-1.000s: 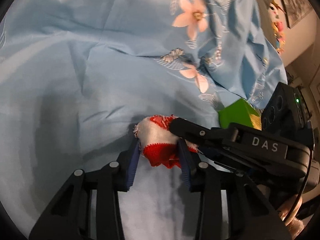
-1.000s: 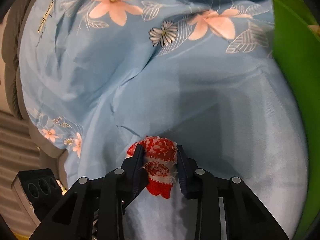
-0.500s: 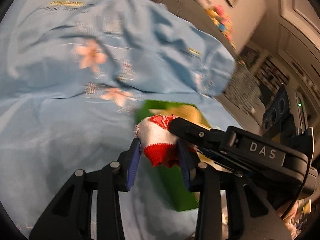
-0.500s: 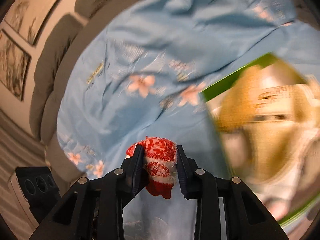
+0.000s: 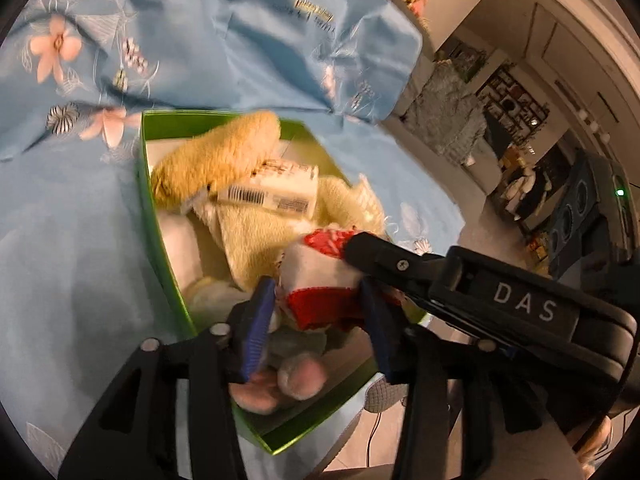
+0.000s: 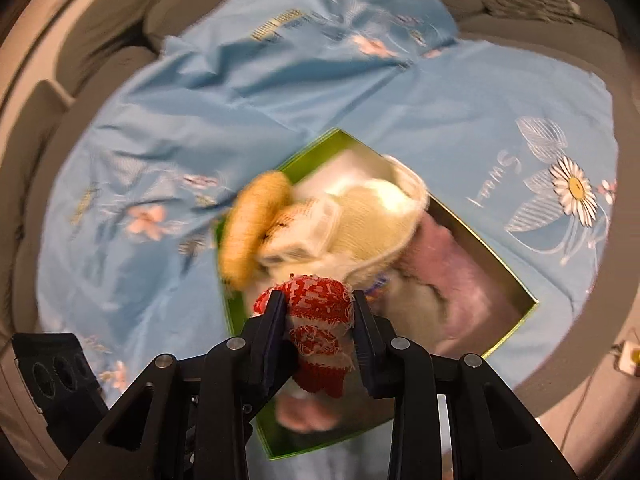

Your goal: Organize soft objects

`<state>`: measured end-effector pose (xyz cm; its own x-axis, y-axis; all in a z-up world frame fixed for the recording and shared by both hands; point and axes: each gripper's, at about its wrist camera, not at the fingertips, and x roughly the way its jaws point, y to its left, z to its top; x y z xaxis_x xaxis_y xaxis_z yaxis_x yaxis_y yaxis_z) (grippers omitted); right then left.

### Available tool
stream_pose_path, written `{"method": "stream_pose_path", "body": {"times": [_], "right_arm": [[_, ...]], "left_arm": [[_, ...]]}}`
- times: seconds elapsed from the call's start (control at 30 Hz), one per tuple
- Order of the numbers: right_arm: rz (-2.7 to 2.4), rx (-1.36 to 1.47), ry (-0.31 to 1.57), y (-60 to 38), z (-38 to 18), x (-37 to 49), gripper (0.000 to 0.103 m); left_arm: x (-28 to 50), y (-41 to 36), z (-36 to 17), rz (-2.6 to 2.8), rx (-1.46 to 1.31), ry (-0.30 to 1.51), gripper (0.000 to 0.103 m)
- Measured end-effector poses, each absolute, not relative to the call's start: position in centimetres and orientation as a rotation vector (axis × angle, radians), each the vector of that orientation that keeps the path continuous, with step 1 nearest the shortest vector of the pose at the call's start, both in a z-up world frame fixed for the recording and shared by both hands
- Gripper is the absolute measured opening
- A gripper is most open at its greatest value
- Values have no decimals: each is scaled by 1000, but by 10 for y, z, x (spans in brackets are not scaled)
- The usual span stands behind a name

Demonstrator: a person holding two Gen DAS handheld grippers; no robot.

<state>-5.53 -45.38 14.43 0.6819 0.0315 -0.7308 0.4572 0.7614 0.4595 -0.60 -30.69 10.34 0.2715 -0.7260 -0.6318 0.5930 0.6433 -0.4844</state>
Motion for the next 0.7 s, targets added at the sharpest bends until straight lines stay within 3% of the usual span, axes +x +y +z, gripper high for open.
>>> {"method": "stream_pose_path", "body": {"times": [0.07,0.13,0.2,0.37,0.57,0.7], "right_arm": [[-253,689,793,-459,144,-55,34],[-268,704,776,-464,144,-59,47],[-313,685,772,-467,146,-64,58],[-304,693,738,-465,153,-68,61],[-328,656,687,-456,170,-78,67],[-336,640,627,-451,185,-93,80]], "left_arm": [[-9,-309,107,-892,-151,915,57],[-12,-307,110,-880,-138,911,91],[-14,-305,113,-854,-132,900,93],[-22,-294,129,-817,-114,874,101],[-38,-279,152,-762,-69,786,102],[-48,-271,163,-736,-62,732,102]]}}
